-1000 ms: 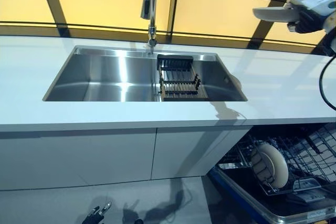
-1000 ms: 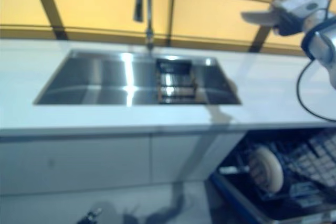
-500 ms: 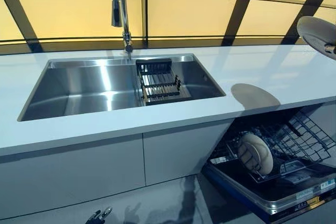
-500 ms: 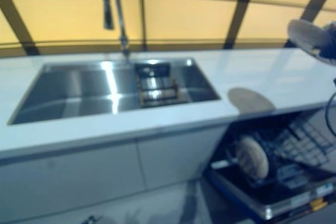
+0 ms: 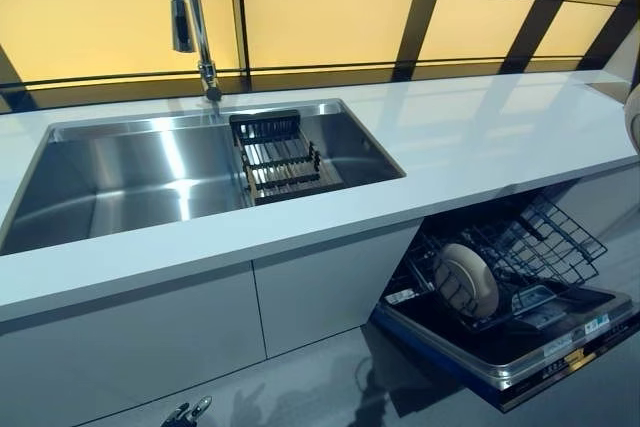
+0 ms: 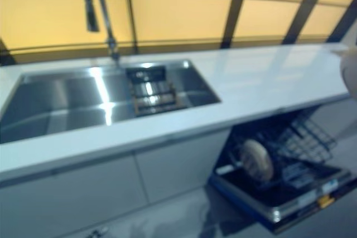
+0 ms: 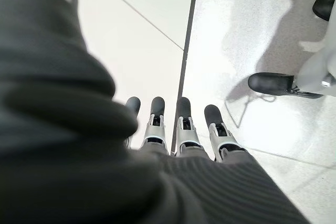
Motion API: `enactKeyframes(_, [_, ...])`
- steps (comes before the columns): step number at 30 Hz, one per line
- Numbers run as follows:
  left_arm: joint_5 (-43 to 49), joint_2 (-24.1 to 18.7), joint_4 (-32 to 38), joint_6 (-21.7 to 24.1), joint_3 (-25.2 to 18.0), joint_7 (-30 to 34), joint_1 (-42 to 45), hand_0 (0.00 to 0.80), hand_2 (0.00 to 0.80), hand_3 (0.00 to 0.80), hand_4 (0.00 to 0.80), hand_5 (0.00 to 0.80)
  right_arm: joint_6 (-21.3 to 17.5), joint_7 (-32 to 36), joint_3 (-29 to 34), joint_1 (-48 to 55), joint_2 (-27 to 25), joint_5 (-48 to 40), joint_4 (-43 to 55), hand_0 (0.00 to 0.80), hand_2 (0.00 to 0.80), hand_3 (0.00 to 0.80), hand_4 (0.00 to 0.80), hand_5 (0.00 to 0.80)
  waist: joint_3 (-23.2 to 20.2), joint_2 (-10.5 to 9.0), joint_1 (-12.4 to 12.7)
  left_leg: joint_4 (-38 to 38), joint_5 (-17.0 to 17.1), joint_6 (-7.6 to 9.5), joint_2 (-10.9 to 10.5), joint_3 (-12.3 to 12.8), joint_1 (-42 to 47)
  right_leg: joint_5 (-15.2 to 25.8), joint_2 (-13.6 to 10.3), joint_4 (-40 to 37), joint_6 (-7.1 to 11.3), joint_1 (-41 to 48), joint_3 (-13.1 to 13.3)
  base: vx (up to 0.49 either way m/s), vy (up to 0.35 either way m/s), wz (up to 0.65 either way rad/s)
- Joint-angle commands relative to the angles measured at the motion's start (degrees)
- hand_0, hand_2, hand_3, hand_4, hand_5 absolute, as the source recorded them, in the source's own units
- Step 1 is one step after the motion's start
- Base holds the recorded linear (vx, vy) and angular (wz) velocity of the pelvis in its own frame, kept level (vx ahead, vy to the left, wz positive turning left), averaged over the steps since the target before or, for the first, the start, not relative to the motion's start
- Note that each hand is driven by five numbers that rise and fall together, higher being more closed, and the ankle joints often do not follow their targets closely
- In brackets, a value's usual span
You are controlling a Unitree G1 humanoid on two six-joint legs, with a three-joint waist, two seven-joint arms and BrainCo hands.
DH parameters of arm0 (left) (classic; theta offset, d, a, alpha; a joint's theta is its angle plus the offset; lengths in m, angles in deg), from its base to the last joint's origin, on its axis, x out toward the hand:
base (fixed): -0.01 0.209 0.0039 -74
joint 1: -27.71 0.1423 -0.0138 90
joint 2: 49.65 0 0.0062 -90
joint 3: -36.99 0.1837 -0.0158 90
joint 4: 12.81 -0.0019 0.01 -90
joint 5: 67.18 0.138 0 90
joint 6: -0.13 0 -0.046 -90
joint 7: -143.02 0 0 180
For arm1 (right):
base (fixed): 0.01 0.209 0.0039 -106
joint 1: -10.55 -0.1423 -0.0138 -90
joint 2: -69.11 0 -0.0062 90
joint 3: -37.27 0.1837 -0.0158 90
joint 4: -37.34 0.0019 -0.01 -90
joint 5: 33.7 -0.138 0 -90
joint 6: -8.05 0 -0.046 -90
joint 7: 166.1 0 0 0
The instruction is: Take plates into dishwasher
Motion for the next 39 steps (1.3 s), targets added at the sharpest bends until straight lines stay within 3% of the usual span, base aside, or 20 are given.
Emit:
enactKeyframes(1, [0.9,-1.5,-1.7,1.1,0.2,-0.1,-3.2,0.000,0.000,0.000,0.000,0.000,1.5,1.8,5.9,-1.4,0.5,-4.0,0.5,0.800,0.800,0.800,0.800,0.800,-0.6,0.88,2.1,0.2,-11.9,2.27,-1.6,-0.5,6.1,0.6,2.4,0.1,4.01,-1.2,-2.3,-0.019,-0.047,-0.03])
enactKeyframes(7, [0.9,-2.2,-2.5,1.0,-0.6,0.0,-3.9,0.000,0.000,0.000,0.000,0.000,3.6,5.3,7.6,2.5,7.4,-6.2,2.3,0.800,0.800,0.800,0.800,0.800,-0.1,1.40,1.2,0.2,-11.9,2.33,-1.6,0.0,6.2,0.7,2.6,0.1,3.78,-1.5,-1.6,0.000,-0.039,-0.03])
enactKeyframes(17, [1.9,-2.1,-2.1,0.9,-0.6,0.4,-3.7,0.000,0.000,0.000,0.000,0.000,3.7,4.1,4.7,0.5,12.9,-7.3,0.1,0.800,0.800,0.800,0.800,0.800,1.2,2.09,1.3,0.2,-11.4,2.38,-1.5,0.6,5.4,1.0,2.5,0.1,3.67,-2.4,-1.0,-0.011,-0.046,-0.05])
enactKeyframes(39, [0.0,-2.5,1.2,0.9,0.4,1.0,-2.8,0.000,0.000,0.000,0.000,0.000,2.0,-1.9,-1.4,-6.0,12.8,-0.2,-0.5,0.800,0.800,0.800,0.800,0.800,5.3,5.45,1.8,0.2,-10.4,1.79,-1.8,0.9,2.6,1.0,1.9,0.1,3.42,-5.0,-1.6,-0.013,-0.034,-0.01])
